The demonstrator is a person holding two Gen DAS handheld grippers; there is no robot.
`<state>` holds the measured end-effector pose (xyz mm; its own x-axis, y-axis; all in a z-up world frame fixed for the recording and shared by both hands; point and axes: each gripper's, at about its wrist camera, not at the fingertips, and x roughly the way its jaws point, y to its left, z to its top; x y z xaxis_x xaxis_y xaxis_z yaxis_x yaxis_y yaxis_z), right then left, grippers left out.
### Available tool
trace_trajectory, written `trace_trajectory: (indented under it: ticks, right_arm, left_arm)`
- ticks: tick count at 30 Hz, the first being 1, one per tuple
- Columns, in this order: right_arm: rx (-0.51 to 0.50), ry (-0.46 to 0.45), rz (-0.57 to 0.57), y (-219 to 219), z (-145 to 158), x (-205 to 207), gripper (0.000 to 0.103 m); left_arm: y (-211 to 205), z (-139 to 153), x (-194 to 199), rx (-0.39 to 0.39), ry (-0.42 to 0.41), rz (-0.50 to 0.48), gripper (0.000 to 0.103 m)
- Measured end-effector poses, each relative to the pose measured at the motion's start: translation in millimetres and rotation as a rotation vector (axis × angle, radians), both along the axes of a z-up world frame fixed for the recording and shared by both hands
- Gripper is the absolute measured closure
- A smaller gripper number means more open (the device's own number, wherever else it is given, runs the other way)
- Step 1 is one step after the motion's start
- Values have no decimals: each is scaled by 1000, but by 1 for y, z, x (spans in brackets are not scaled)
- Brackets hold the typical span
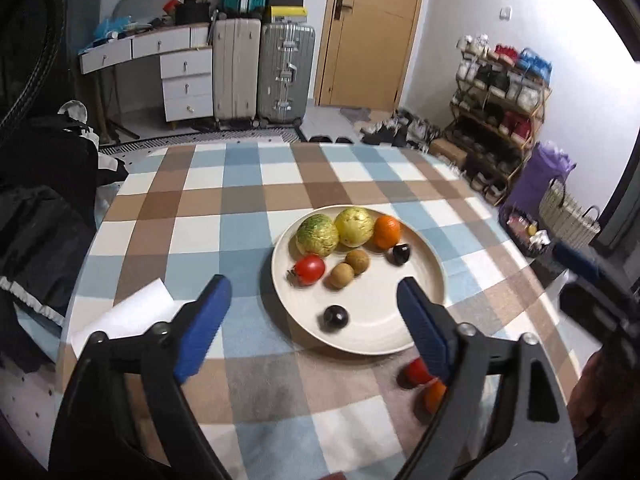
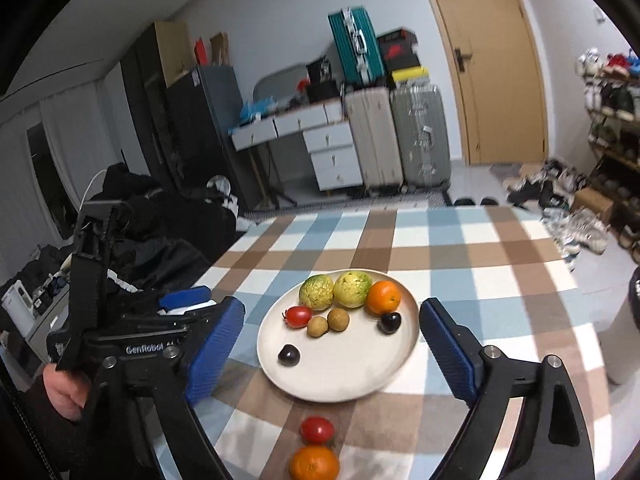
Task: Organize fruits
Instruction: 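Close the right tool on the last orange on the cloth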
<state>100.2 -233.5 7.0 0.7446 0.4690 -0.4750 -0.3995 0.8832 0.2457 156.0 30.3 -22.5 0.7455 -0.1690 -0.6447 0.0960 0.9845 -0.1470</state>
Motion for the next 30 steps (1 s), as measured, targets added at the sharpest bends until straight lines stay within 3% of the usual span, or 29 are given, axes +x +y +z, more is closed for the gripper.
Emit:
trace_trajectory:
  ticks: [4, 7, 15, 21, 25, 30]
  right_arm:
    - [6, -6, -7, -8, -3, -30, 6]
    - [-11, 8, -16, -9, -10, -47, 5]
    - [-37, 108, -8, -4, -55, -64, 5]
    - [27, 228, 23, -3, -88, -54, 5]
    - [53, 285, 31, 0, -101, -44, 19]
    - [54, 336, 38, 4, -113, -35, 28]
  left_arm:
    - [-8, -4, -25, -9, 3, -10, 12]
    - [-13, -13, -44, -11, 6, -5, 1]
    - [-19, -44, -84, -25, 28, 6, 1]
    - [-10, -68, -90, -36, 87, 9, 1]
    - [-5, -76, -88, -51, 111, 2, 1]
    - [-3, -77, -85, -58, 108, 2, 1]
